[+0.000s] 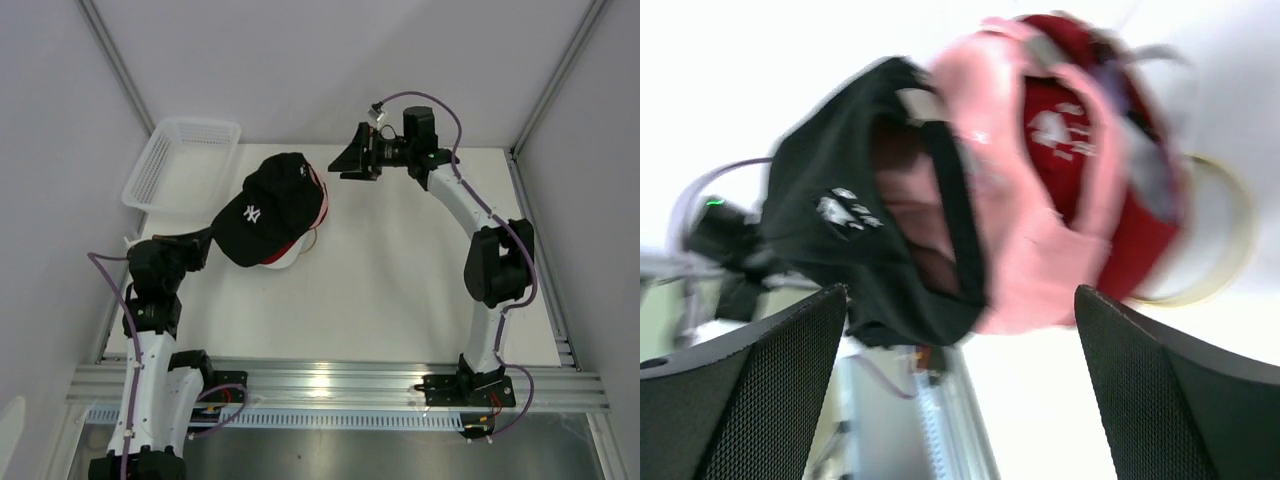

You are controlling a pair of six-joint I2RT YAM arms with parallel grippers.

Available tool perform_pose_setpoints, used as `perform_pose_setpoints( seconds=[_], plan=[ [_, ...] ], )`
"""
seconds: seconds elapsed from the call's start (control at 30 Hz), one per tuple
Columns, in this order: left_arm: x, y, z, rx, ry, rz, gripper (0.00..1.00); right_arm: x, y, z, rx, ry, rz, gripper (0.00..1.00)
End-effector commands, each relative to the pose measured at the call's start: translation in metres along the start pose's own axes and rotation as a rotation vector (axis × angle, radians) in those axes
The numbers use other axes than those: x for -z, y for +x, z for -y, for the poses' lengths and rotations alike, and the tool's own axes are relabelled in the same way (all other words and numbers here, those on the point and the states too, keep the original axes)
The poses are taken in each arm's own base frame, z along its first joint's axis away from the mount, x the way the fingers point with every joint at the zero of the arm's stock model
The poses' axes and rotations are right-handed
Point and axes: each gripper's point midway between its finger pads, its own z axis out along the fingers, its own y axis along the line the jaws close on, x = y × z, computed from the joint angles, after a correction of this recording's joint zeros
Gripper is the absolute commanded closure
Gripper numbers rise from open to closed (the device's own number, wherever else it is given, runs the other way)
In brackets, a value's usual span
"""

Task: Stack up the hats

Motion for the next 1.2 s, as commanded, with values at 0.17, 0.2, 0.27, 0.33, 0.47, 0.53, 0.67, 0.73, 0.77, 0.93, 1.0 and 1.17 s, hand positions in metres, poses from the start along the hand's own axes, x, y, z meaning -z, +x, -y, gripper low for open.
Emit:
perform_pose_setpoints(
  seconds=[0.17, 0.2, 0.27, 0.33, 0.47, 0.53, 0.67, 0.73, 0.77, 0.93, 1.0, 1.17],
  plan=[
    [-0.024, 0.014, 0.005, -0.164, -0.05, -0.008, 0.99, 0.057, 0.026, 0.001, 0.158, 0.304, 0.012, 0.0],
    [-0.023, 0.023, 0.018, -0.184, -0.032, -0.035, 0.99, 0.059, 0.023, -0.002, 0.177, 0.307, 0.034, 0.0],
    [-0.026, 0.031, 0.022, -0.204, -0.04, -0.043, 0.99, 0.064, 0.024, -0.008, 0.182, 0.323, 0.06, 0.0],
    [-0.031, 0.025, 0.026, -0.2, -0.045, 0.0, 0.99, 0.068, 0.024, -0.015, 0.193, 0.32, 0.084, 0.0],
    [-0.031, 0.01, 0.018, -0.177, -0.12, 0.078, 0.99, 0.074, 0.029, -0.024, 0.208, 0.316, 0.112, 0.0],
    [-0.03, 0.006, 0.012, -0.163, -0.147, 0.102, 0.99, 0.077, 0.03, -0.023, 0.216, 0.325, 0.123, 0.0],
    [-0.038, 0.002, -0.015, -0.178, -0.246, 0.125, 1.0, 0.083, 0.034, -0.024, 0.231, 0.349, 0.131, 0.01],
    [-0.047, 0.009, -0.026, -0.201, -0.271, 0.088, 0.99, 0.086, 0.034, -0.025, 0.235, 0.37, 0.136, 0.0],
    [-0.049, 0.013, -0.031, -0.207, -0.277, 0.07, 0.99, 0.087, 0.034, -0.025, 0.241, 0.376, 0.139, 0.0],
    [-0.039, 0.011, -0.012, -0.309, -0.197, 0.071, 0.71, 0.101, 0.02, -0.044, 0.29, 0.412, 0.194, 0.0],
    [-0.024, -0.004, 0.016, -0.405, -0.129, 0.134, 0.52, 0.107, 0.012, -0.051, 0.298, 0.447, 0.22, 0.0],
    [0.018, -0.029, 0.103, -0.615, 0.034, 0.241, 0.08, 0.124, -0.001, -0.067, 0.313, 0.512, 0.263, 0.0]
  ],
)
